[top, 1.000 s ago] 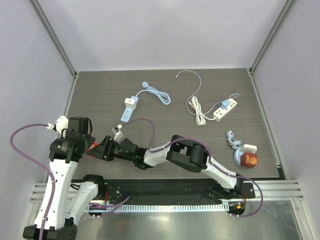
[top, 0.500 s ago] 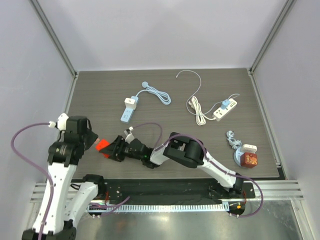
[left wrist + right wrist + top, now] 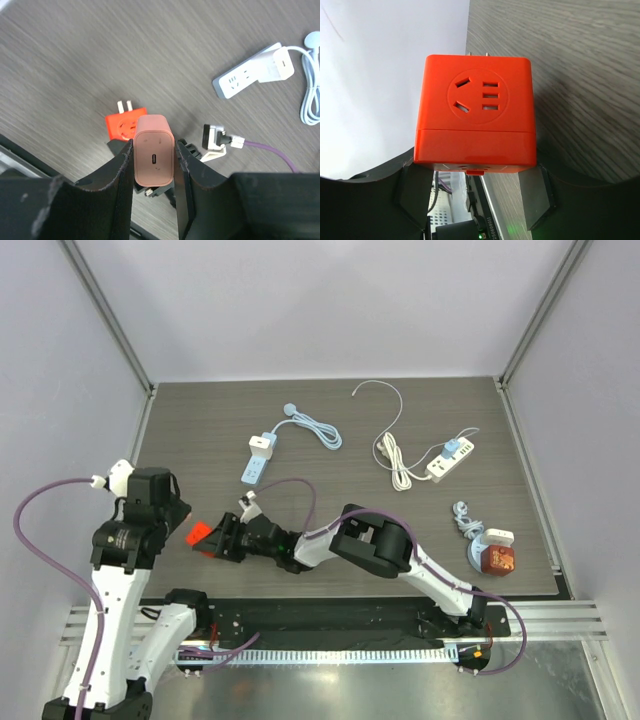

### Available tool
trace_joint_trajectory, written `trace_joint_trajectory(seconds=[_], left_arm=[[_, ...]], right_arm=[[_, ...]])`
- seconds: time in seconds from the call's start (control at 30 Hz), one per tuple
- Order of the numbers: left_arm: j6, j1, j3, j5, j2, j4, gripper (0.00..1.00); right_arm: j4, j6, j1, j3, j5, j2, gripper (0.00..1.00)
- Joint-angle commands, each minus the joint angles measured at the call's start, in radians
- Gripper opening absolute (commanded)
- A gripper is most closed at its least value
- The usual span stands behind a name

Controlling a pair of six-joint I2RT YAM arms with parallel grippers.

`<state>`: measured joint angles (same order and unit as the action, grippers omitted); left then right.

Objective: Pull the plug off the socket

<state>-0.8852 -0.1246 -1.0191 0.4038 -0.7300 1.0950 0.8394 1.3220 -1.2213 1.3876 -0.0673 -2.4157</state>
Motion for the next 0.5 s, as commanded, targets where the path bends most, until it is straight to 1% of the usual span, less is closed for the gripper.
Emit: trace_joint_trajectory(seconds=[0.0, 0.03, 0.1, 0.13, 0.17, 0.2, 0.23, 0.3, 0.43, 0.47], left_arm=[[0.064, -0.001, -0.055, 0.055, 0.001, -0.041, 0.00], [0.074, -0.001, -0.058, 0.053, 0.003, -0.044, 0.00], [0.106, -0.001, -0.064, 0.046, 0.003, -0.053, 0.00], [0.123, -0.001, -0.064, 0.021, 0.003, -0.067, 0.00], [0.156, -0.003, -0.064, -0.008, 0.006, -0.076, 0.00], [0.166, -0.003, -0.061, -0.008, 0.009, -0.087, 0.00], [0.172, -0.003, -0.058, -0.026, 0.012, -0.104, 0.00], [0.176, -0.004, -0.044, -0.037, 0.014, -0.116, 0.00], [0.184, -0.004, -0.029, -0.104, -0.006, -0.144, 0.00], [0.190, -0.004, -0.027, -0.121, -0.012, -0.149, 0.00]], right_arm=[[-0.140, -0.107, -0.021, 0.013, -0.023, -0.049, 0.42], [-0.132, -0.113, -0.026, 0.008, -0.022, -0.045, 0.57], [-0.126, -0.125, -0.030, -0.019, -0.005, -0.017, 0.70], [-0.120, -0.142, -0.033, -0.031, 0.010, -0.007, 0.79], [-0.097, -0.147, -0.038, -0.059, 0.026, 0.015, 0.84], [-0.089, -0.147, -0.038, -0.074, 0.026, 0.024, 0.84], [-0.077, -0.145, -0.038, -0.087, 0.032, 0.032, 0.88], [-0.048, -0.136, -0.038, -0.117, 0.041, 0.044, 0.90], [-0.074, -0.121, -0.043, -0.137, 0.063, 0.079, 0.93], [-0.066, -0.119, -0.043, -0.151, 0.105, 0.092, 0.93]])
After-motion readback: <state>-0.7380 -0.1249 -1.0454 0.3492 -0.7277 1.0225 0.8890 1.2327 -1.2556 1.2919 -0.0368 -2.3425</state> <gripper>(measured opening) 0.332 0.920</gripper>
